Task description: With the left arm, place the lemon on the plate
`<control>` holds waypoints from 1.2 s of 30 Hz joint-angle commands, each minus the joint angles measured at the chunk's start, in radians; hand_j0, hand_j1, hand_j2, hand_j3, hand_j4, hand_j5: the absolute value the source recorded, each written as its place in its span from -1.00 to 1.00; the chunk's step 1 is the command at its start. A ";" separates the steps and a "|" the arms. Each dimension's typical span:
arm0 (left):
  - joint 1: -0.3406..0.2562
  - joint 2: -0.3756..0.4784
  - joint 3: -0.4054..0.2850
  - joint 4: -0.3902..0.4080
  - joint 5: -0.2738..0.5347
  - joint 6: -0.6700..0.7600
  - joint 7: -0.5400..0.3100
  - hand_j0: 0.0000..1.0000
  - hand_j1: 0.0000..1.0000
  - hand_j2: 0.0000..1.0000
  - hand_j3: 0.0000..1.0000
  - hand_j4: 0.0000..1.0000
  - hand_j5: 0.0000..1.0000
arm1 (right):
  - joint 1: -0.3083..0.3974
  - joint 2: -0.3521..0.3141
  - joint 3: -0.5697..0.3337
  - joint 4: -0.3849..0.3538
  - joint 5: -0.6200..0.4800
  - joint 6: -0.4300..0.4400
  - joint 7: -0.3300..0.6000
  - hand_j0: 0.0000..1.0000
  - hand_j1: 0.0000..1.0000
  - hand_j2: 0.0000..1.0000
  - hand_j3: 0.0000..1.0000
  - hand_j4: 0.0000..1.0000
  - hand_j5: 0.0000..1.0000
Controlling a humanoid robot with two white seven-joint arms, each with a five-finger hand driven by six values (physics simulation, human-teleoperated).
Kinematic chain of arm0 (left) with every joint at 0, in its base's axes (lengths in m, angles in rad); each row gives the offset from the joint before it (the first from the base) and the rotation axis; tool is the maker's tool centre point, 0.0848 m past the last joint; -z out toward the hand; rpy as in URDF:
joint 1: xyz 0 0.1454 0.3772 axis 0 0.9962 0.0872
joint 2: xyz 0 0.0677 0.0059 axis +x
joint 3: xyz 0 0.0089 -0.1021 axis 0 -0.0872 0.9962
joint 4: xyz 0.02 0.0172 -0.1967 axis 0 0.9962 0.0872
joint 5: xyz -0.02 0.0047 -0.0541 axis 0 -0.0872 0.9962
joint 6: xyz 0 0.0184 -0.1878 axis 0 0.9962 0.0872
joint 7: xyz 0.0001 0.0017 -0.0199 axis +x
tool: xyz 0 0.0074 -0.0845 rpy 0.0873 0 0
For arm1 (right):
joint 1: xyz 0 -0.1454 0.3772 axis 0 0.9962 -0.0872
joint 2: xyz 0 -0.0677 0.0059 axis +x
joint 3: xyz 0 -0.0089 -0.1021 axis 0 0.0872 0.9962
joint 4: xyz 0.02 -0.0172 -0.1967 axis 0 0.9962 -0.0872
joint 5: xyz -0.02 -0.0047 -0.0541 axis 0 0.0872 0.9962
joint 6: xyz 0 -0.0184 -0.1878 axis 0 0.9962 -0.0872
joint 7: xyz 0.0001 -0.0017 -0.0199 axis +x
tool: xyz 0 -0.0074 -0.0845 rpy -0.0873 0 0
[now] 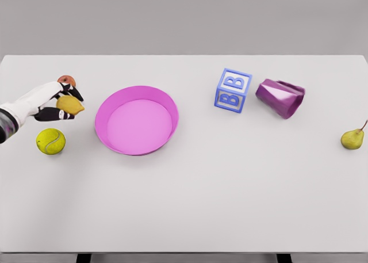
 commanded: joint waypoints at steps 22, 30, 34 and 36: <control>-0.012 -0.033 -0.013 -0.069 0.001 -0.016 0.000 -0.02 -0.02 -0.02 -0.02 -0.02 -0.02 | 0.000 0.000 0.000 0.001 0.000 0.000 0.000 1.00 1.00 1.00 1.00 1.00 1.00; -0.014 -0.063 -0.015 -0.078 0.000 -0.068 0.000 -0.02 -0.02 -0.02 -0.02 -0.02 -0.02 | 0.000 0.000 0.000 0.001 0.000 0.000 0.000 1.00 1.00 1.00 1.00 1.00 1.00; -0.014 -0.068 -0.029 -0.084 -0.002 -0.084 0.000 -0.02 -0.02 -0.02 -0.02 -0.02 -0.02 | 0.000 0.000 0.000 -0.001 0.000 0.000 0.000 1.00 1.00 1.00 1.00 1.00 1.00; -0.014 -0.085 -0.032 -0.086 -0.002 -0.110 0.000 -0.02 -0.02 -0.02 -0.02 -0.02 -0.02 | 0.000 0.000 0.000 0.001 -0.001 0.000 0.000 1.00 1.00 1.00 1.00 1.00 1.00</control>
